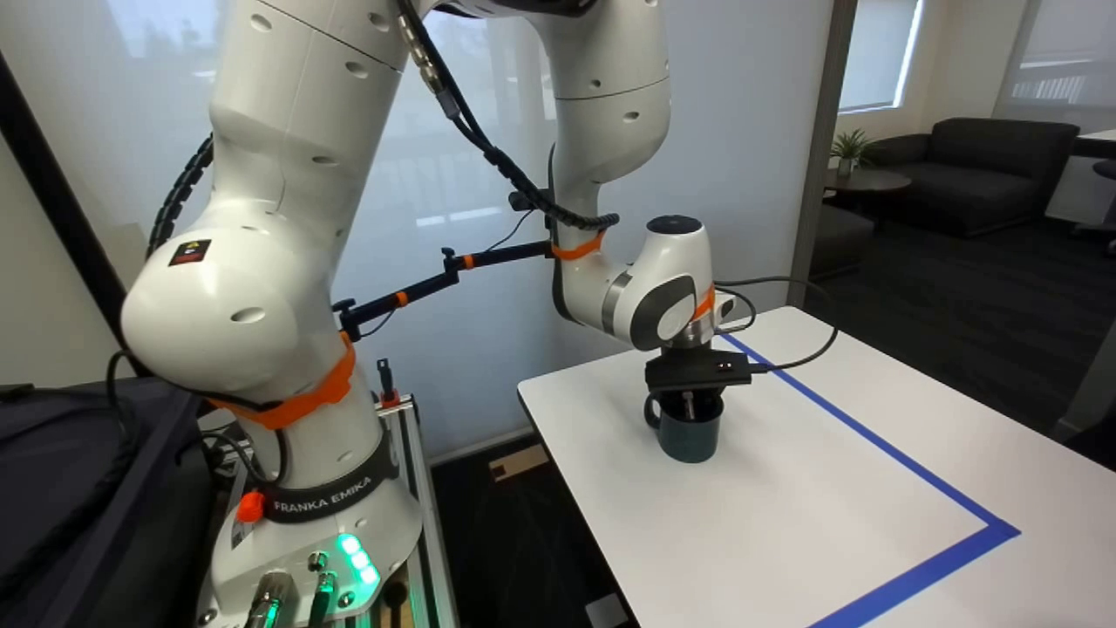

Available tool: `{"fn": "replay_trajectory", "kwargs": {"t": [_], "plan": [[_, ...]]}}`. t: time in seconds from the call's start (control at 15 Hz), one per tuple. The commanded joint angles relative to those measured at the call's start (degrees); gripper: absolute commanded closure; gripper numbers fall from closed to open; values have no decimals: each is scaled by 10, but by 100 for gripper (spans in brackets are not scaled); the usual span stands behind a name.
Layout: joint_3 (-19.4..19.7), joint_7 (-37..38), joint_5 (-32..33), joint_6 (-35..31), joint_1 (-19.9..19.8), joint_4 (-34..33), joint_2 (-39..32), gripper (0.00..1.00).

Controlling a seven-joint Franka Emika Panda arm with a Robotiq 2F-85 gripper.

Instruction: Put the sharpie on the table

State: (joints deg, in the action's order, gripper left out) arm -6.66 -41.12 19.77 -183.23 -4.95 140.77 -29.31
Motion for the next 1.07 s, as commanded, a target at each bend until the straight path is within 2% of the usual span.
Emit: {"fn": "replay_trajectory", "kwargs": {"t": [0.0,0.07,0.13,0.53,0.73,0.8,0.87,1.0], "plan": [[-12,5,20,-2,-14,-14,-20,98],[-12,5,20,-2,-14,-14,-19,100],[-13,5,21,-1,-14,-15,-18,96],[-13,10,25,18,-6,13,32,95],[-19,12,27,33,-5,46,88,95],[-5,17,26,41,9,55,110,95],[-13,14,24,48,-1,66,128,95],[4,18,23,66,11,80,166,95]]}}
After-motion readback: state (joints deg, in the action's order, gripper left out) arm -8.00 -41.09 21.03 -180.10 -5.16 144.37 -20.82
